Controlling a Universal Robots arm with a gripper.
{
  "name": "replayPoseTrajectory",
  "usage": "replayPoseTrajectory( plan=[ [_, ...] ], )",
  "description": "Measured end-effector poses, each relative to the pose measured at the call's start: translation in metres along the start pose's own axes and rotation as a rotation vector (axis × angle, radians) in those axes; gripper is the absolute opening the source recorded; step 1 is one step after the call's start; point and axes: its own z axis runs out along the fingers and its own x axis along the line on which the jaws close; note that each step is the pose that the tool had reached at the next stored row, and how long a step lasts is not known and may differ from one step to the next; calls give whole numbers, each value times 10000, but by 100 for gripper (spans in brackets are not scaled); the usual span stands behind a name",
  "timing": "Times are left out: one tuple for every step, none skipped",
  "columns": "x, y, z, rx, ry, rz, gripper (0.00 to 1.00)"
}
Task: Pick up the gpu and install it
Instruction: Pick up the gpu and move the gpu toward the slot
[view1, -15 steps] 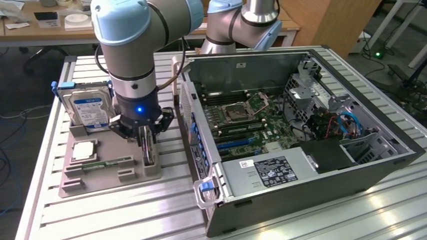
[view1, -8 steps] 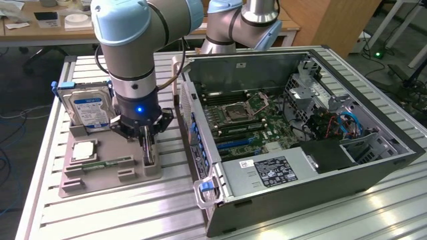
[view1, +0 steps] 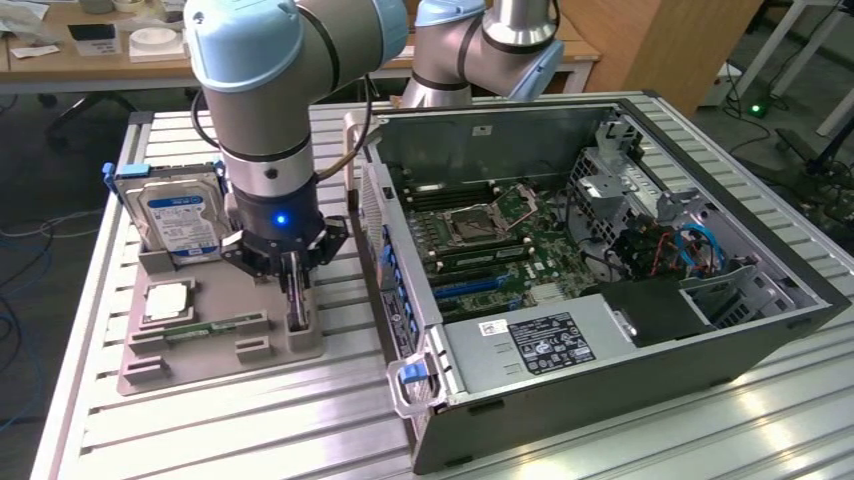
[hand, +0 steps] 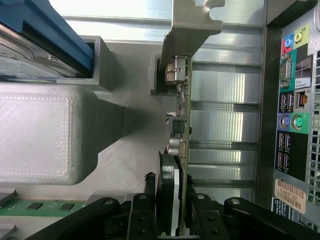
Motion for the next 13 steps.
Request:
replayPoseTrajectory(
  plan=[
    [0,0,0,0,0,0,33],
    [-1,0,1,0,0,0,33],
    [-1,0,1,0,0,-1,33],
    [-1,0,1,0,0,-1,33],
    [-1,0,2,0,0,-1,33],
    [-1,0,2,0,0,-1,33],
    [-1,0,3,0,1,-1,28],
    [-2,0,5,0,1,-1,28],
    [-2,0,5,1,1,-1,28],
    [-2,0,6,1,1,-1,28],
    [-2,0,6,0,1,0,28],
    [-3,-1,7,1,1,-1,28],
    [-3,0,7,1,0,-1,28]
  ],
)
